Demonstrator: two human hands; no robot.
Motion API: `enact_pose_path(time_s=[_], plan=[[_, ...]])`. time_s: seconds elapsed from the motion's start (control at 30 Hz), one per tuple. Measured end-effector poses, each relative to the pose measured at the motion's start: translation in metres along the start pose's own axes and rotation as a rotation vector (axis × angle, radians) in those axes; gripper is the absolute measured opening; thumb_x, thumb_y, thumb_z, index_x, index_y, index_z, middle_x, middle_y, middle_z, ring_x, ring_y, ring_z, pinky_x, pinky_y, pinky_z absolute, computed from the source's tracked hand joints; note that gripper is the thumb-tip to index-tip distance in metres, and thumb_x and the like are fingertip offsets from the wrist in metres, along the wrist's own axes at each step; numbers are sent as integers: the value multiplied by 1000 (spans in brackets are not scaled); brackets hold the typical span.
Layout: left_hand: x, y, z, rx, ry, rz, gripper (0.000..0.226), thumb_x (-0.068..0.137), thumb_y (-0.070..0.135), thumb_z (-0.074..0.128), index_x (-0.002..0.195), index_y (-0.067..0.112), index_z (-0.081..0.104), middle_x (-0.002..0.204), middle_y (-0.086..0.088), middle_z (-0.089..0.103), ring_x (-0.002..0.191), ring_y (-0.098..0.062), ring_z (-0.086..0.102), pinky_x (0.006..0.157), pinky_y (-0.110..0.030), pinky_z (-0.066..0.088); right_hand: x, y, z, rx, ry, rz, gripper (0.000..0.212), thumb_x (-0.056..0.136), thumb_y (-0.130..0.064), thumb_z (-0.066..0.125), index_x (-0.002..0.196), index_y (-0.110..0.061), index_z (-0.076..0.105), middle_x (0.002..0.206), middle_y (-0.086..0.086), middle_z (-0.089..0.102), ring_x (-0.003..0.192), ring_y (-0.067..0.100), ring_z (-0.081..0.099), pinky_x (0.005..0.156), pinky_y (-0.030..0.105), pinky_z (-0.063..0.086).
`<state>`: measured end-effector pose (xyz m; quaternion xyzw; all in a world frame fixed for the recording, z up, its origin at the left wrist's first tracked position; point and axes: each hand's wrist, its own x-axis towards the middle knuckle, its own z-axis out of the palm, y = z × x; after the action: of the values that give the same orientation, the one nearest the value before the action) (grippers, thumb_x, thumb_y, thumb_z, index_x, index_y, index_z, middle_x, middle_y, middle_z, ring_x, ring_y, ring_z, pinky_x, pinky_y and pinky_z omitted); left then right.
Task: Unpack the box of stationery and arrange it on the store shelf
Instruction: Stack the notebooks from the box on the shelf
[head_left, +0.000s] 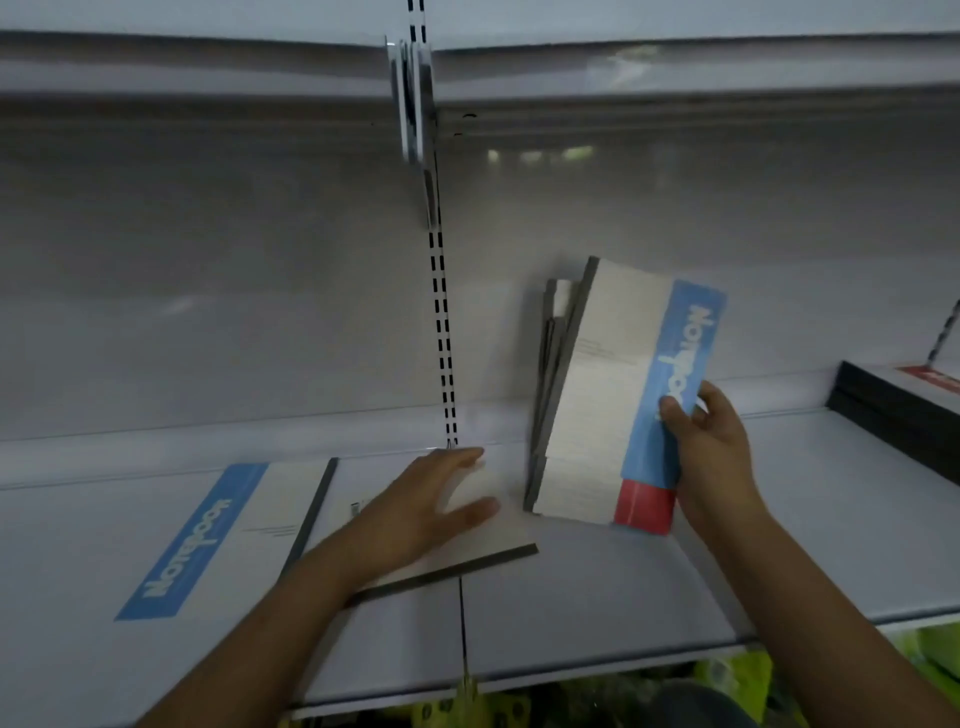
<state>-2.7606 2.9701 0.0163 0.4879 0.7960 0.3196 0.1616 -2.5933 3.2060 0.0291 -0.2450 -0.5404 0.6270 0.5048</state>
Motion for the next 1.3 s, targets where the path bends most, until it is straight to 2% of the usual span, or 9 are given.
enact_pose_path(time_s=[0.13, 0.2, 0.27, 0.37, 0.6, 0.8, 0.97, 1.13, 1.3], plan=[[-26, -32, -11, 516, -307, -93, 105, 72, 88, 26, 155, 35, -7, 153, 16, -20, 143, -8, -20, 120, -34, -8, 2, 6, -9, -205, -26, -131, 22, 98, -18, 55, 119, -15, 51, 103, -8, 65, 85, 4, 64, 65, 12, 51], [-26, -33, -7, 649, -205, 80, 86, 86, 77, 21, 156, 27, 18, 159, 7, 5, 146, -12, 11, 121, -33, 20, -7, 16, -10, -350, -80, -177, 20, 98, -17, 54, 117, -17, 48, 100, -12, 61, 85, 1, 59, 62, 10, 47], [-19, -31, 0, 776, -22, 328, 40, 93, 39, 51, 124, 17, 62, 119, -3, 67, 96, -9, 67, 71, -21, 57, -13, 25, -11, -413, -150, -131, 23, 98, -23, 54, 119, -22, 44, 102, -17, 58, 88, 2, 59, 62, 18, 48], [-8, -16, -8, 818, 152, 270, 25, 77, 17, 75, 99, 21, 64, 68, 9, 62, 45, -8, 48, 42, -22, 44, -13, 27, -11, -404, -182, -40, 23, 98, -30, 53, 120, -28, 44, 105, -14, 60, 89, 8, 62, 65, 30, 54], [16, 24, -51, -145, 779, -10, 23, 103, 14, 44, 107, 20, 65, 96, 5, 66, 82, -3, 59, 63, -7, 40, -16, 18, -7, -116, -66, 2, 19, 100, -28, 50, 118, -24, 54, 102, -6, 70, 84, 16, 70, 64, 32, 56], [28, 62, -24, -1103, 534, -38, 22, 102, 10, 47, 98, 13, 69, 88, -2, 75, 80, -18, 70, 63, -23, 55, -24, 14, 31, 17, -204, 47, 18, 100, -27, 49, 115, -20, 55, 103, -4, 72, 90, 15, 71, 70, 30, 58], [31, 62, -12, -1325, 365, -158, 31, 104, 28, 44, 112, 12, 70, 101, -7, 75, 88, -18, 72, 79, -30, 54, -27, 21, 47, -123, -234, 40, 20, 99, -32, 51, 115, -21, 54, 106, -1, 70, 84, 14, 72, 65, 27, 57], [9, -20, -52, -452, 530, -192, 28, 104, 33, 44, 116, 21, 66, 111, 4, 70, 105, -19, 65, 89, -29, 45, -27, 17, 51, -152, -257, -91, 10, 99, -26, 51, 109, -29, 51, 104, -7, 69, 86, 7, 70, 63, 20, 57], [-41, -122, -89, 446, 399, -929, 91, 81, 75, 54, 143, 12, 36, 143, -20, 40, 131, -40, 37, 107, -50, 33, -25, 38, 57, -204, -355, -56, 25, 100, -16, 51, 121, -28, 49, 116, -6, 66, 101, 12, 66, 87, 37, 55]])
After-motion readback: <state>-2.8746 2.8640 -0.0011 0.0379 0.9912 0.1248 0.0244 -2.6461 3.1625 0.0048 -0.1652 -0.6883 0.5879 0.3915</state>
